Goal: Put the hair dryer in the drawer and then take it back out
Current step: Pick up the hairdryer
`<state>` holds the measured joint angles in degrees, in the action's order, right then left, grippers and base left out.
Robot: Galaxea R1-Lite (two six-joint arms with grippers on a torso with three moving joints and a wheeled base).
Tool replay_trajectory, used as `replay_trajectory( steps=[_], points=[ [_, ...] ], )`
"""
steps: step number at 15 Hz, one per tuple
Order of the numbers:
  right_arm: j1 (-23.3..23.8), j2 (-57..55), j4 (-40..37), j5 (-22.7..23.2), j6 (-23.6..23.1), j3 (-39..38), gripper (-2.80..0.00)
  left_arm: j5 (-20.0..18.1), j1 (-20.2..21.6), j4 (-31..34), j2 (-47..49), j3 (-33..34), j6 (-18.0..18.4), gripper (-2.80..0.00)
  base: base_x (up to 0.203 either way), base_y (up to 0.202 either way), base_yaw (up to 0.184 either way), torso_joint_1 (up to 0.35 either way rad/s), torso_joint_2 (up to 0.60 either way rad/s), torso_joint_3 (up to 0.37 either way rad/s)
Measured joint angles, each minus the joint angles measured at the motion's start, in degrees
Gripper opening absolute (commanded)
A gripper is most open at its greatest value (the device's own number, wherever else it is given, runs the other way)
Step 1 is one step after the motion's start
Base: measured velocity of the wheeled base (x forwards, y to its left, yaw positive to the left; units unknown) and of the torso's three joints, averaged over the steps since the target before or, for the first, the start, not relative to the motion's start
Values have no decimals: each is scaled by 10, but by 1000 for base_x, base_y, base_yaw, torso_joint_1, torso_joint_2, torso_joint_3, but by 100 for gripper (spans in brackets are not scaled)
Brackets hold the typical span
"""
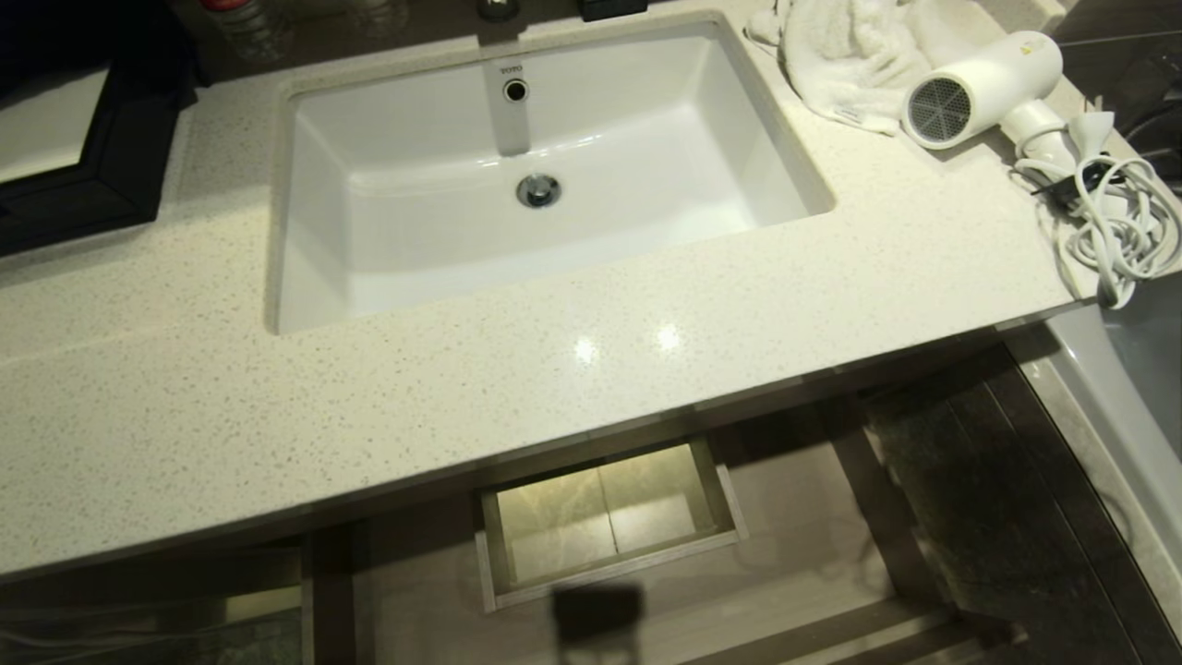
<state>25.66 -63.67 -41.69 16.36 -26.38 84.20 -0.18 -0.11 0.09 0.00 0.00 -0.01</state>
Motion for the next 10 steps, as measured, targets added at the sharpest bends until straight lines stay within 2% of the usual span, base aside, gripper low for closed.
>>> replay_trajectory(
  steps=[10],
  points=[
    [-1,11,-2,1,-2,-7,0,1,0,0,0,0,-2,-280,0,0,0,0,0,0]
  ],
)
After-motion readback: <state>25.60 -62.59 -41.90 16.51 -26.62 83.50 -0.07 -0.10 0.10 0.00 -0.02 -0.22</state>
